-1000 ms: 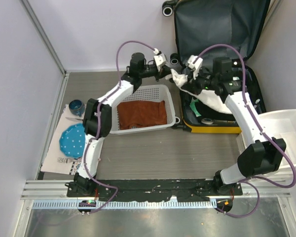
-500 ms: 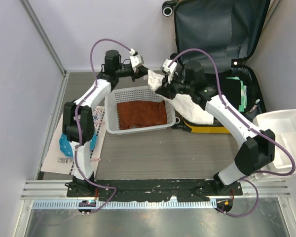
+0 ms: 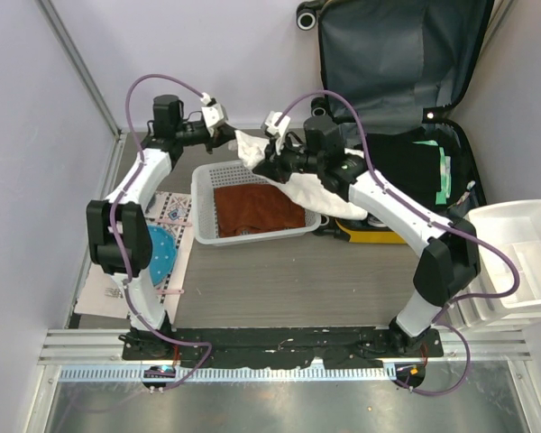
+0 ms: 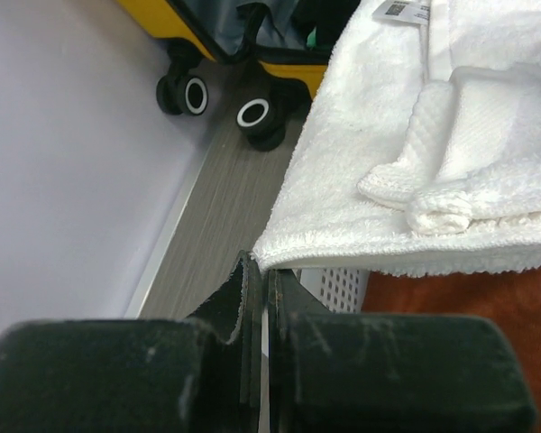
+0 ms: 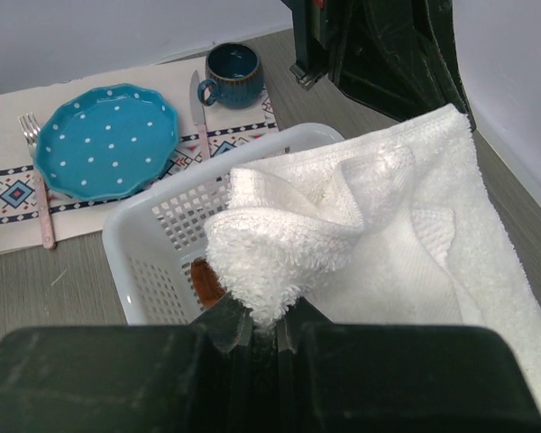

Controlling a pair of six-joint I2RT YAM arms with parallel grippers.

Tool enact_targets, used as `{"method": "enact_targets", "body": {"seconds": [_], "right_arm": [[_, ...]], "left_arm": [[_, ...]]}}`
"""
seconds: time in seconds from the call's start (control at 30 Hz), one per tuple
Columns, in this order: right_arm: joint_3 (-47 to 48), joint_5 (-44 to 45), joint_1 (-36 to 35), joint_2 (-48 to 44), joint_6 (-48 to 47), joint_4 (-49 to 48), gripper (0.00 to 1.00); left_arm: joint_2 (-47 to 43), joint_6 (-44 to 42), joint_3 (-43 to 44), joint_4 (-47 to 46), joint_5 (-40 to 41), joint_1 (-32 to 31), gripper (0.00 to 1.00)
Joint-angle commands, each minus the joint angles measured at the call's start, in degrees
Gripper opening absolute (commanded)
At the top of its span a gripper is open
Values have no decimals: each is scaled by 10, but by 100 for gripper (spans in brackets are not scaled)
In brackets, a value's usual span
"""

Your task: Open, take out, and arrange the luggage

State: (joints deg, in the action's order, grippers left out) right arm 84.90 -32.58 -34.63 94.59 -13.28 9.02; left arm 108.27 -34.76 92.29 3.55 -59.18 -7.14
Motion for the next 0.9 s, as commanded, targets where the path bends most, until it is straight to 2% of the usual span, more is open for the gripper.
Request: {"method": "enact_targets", "body": {"seconds": [0.0, 0.17, 0.2, 0.33, 0.47, 0.53, 0.63, 0.87], "right_arm": [[37, -36, -34, 19, 30, -1, 0], [75, -34, -66, 75, 31, -15, 1], [77, -34, -70, 82, 30, -16, 0], [99, -31, -87, 115, 33, -28, 1], [119, -28, -101, 148, 40, -37, 0], [125, -25, -105, 158, 35, -36, 1], [122, -20, -105, 177, 19, -16, 1], [122, -24, -127, 201, 11, -7, 1]], "left_arm": [[-46, -70, -2, 9, 35, 50, 0], [-55, -108, -9, 58, 27, 69, 0], [-59, -117, -10, 67, 24, 90, 0], [-65, -178, -23, 116, 21, 110, 0], [-63, -190, -27, 131, 22, 128, 0], [-64, -205, -31, 160, 20, 130, 0], [-67, -277, -41, 216, 17, 130, 0], [-69, -332, -78, 242, 36, 132, 0]]}}
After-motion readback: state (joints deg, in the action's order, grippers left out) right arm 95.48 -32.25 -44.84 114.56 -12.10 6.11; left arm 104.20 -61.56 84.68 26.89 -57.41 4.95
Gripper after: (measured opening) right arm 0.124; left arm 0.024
